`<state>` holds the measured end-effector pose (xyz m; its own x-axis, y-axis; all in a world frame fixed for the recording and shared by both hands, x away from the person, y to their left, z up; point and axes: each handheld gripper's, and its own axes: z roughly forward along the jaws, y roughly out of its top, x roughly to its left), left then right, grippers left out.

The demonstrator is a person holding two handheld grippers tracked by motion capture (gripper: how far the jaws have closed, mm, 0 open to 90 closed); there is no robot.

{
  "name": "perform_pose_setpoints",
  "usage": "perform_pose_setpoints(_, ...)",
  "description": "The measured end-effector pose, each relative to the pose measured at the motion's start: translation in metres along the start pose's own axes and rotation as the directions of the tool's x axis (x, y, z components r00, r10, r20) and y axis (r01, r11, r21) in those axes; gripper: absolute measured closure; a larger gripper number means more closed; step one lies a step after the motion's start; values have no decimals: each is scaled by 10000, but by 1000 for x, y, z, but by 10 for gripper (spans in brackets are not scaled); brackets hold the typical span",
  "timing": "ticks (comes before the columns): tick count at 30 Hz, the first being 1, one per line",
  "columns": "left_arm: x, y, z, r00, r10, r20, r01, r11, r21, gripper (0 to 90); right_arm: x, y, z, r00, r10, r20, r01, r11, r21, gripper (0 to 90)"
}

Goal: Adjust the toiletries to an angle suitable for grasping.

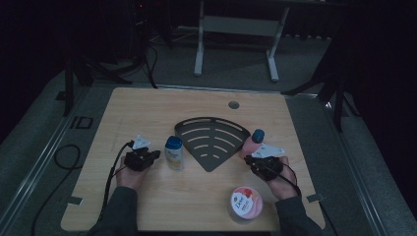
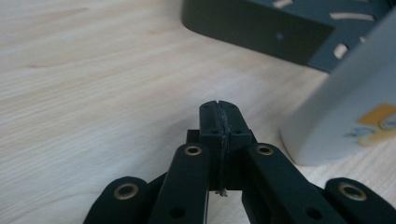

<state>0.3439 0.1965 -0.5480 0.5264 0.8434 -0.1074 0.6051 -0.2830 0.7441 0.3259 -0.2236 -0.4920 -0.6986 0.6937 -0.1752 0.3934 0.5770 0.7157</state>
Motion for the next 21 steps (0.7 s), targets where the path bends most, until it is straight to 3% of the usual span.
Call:
perform_pose_setpoints(12, -15, 2, 11, 9960, 617, 646, -638, 9975, 317, 896, -3, -15, -9, 9991, 391, 158, -391, 9992, -7, 781)
perform_pose_setpoints(21, -19, 1, 15, 9947, 756, 698, -795, 9953, 547, 898, -2, -12, -9, 9995, 316, 52, -316, 9995, -4, 747)
